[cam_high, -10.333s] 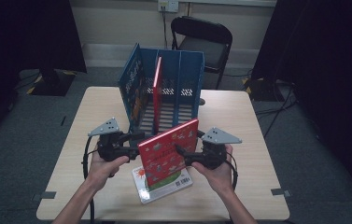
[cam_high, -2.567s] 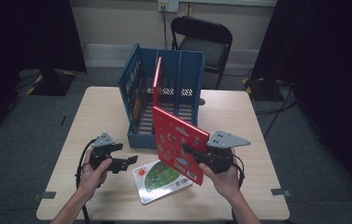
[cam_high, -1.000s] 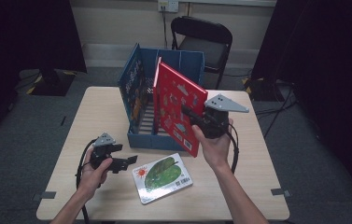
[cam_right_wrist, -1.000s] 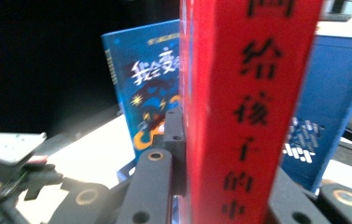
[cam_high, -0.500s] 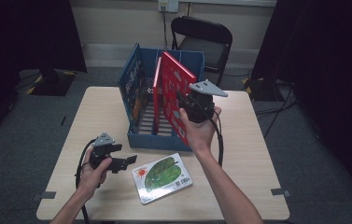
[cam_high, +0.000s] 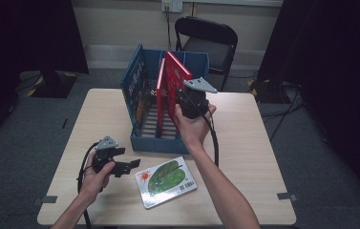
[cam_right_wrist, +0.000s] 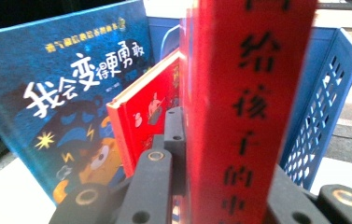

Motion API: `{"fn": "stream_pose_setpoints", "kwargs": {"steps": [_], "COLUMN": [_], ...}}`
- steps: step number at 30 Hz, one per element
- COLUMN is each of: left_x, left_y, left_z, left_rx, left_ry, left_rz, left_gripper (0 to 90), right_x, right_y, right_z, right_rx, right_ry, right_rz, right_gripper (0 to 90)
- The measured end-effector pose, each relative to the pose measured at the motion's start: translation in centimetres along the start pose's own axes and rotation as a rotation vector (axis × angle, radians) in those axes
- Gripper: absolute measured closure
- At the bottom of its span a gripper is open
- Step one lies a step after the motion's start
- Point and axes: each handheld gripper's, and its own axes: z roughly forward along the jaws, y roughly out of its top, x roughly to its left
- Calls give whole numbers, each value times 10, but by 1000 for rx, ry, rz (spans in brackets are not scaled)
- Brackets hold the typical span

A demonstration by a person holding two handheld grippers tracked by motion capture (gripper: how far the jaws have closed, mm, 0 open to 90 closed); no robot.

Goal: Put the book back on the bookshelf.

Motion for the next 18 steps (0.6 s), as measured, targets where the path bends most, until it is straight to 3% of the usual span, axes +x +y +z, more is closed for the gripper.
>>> {"fn": "stream_pose_setpoints", "kwargs": {"steps": [18], "left_x": [-3], "left_y": [-1], "left_z": [4], "left_rx": [14], "left_ry": [-6], "left_rz": [8], "left_gripper": [161], "right_x": [8], "right_y": [2], "right_z": [33], "right_rx": [3], "right_ry": [-91], "right_rz": [14], "right_gripper": [805]}}
